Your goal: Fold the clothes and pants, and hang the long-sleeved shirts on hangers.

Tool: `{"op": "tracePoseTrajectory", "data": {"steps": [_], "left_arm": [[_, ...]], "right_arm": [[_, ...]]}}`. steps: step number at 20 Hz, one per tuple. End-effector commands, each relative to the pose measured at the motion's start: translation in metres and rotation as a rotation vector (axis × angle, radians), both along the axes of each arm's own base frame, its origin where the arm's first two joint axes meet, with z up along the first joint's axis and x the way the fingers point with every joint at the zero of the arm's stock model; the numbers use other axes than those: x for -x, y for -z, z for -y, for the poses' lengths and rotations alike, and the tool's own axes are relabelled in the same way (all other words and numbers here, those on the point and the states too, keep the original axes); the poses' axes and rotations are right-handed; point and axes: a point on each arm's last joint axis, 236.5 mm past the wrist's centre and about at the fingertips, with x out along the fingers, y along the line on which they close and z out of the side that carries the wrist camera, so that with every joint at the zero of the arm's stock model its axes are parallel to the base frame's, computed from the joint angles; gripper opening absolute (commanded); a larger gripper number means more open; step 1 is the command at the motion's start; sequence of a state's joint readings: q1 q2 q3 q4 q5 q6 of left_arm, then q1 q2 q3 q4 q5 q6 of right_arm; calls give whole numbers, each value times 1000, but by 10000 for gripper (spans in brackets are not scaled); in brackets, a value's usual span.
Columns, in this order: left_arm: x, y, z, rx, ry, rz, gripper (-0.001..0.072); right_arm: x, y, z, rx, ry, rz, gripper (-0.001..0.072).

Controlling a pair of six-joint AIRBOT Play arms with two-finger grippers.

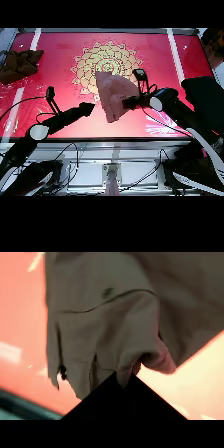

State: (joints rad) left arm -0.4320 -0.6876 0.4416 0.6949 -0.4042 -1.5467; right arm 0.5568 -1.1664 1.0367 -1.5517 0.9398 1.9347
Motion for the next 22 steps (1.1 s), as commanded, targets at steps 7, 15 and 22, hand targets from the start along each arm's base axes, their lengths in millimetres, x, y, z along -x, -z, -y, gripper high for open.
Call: {"op": "tracePoseTrajectory", "data": {"steps": [7,15,22], "left_arm": [[47,62,57,28,120,-253,711],[47,59,65,71,100,-274,711],[46,58,65,85,89,-278,710]], "right_arm": [[-45,-1,95,54,285,34,231],[-23,22,126,166,267,-66,389],[37,100,106,-21,389,-284,362]]}}
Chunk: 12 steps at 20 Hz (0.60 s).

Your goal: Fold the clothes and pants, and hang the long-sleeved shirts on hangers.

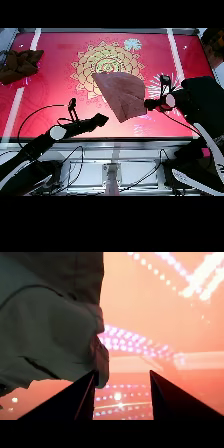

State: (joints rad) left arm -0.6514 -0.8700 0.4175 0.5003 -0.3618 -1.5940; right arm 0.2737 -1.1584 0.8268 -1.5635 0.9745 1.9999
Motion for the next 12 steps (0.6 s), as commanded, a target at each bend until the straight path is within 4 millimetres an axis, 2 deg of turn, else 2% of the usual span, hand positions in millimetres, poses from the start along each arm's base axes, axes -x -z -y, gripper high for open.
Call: {"op": "tracePoseTrajectory", "data": {"steps": [1,3,5,7,8,9,11,12], "left_arm": [[-1,-1,0,6,-6,-2,710],[-1,-1,0,6,-6,-2,710],[-3,-1,0,6,-13,3,710],[-3,-2,-1,6,-16,4,710],[-3,-2,-1,6,-15,4,710],[-3,-2,-1,7,-15,4,710],[-3,-2,0,12,-18,-1,709],[-3,-2,0,12,-18,0,709]], "right_arm": [[19,20,-21,-143,80,-17,284],[9,-7,-21,-160,63,95,171],[-2,-49,-6,-115,25,260,86],[-1,-85,10,-68,-3,392,77],[6,-93,16,-53,-10,433,78],[16,-91,19,-54,-9,444,78],[36,-71,19,-111,44,436,91],[40,-60,14,-184,123,439,154]]}}
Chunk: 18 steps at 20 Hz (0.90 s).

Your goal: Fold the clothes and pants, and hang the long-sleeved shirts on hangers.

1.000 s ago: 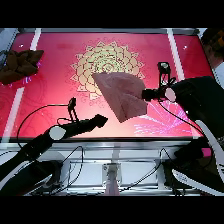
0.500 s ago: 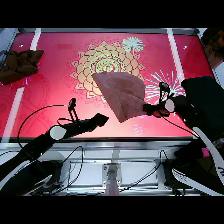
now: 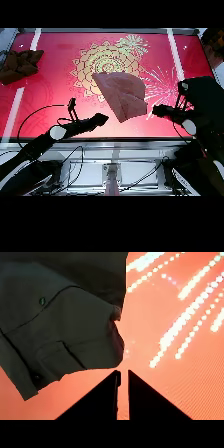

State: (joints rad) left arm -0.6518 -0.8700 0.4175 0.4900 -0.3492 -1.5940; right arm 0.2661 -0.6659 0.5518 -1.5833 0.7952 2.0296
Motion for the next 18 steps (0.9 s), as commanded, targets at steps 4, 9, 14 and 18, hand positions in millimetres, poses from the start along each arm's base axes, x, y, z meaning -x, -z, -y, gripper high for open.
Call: {"op": "tracePoseTrajectory", "data": {"steps": [4,9,14,18], "left_arm": [[-1,-1,0,4,-4,-2,709],[-1,-1,0,4,-5,-2,709],[-4,-1,-1,4,-16,7,709],[-10,-3,-4,3,-39,24,708]], "right_arm": [[2,29,-25,-469,309,52,459],[-14,66,-28,-496,393,-16,459],[-37,86,-35,-416,361,-88,459],[-62,89,-55,-357,254,-162,448]]}}
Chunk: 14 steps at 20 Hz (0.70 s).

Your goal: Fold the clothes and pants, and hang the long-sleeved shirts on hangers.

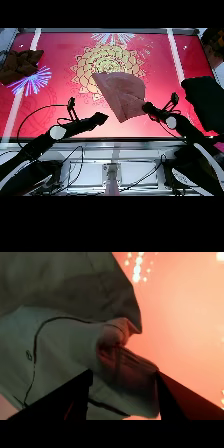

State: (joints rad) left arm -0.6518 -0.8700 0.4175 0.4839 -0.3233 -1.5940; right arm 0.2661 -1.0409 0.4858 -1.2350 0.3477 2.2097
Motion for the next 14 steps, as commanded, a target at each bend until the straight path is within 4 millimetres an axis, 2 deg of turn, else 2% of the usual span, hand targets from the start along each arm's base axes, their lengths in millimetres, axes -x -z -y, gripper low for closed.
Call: {"op": "tracePoseTrajectory", "data": {"steps": [1,2,4,6,7,8,10,12,14], "left_arm": [[-5,-1,-2,-1,-17,13,708],[-5,-1,-2,-1,-17,13,708],[-5,-1,-2,-1,-17,13,708],[-5,-2,-2,-1,-18,14,708],[-6,-2,-3,-1,-22,16,708],[-7,-2,-3,-1,-27,20,708],[-14,-4,-6,-1,-52,40,707],[-28,-14,-14,4,-110,94,707],[-51,-42,-31,23,-212,208,708]], "right_arm": [[-21,7,-19,21,-100,-52,446],[-25,6,-24,21,-127,-59,413],[-31,3,-33,33,-190,-64,261],[-35,-8,-37,79,-280,-33,49],[-36,-17,-39,112,-346,-10,17],[-38,-30,-43,137,-411,14,17],[-43,-73,-55,176,-543,86,17],[-41,-132,-66,217,-688,172,17],[-27,-203,-77,247,-820,287,16]]}}
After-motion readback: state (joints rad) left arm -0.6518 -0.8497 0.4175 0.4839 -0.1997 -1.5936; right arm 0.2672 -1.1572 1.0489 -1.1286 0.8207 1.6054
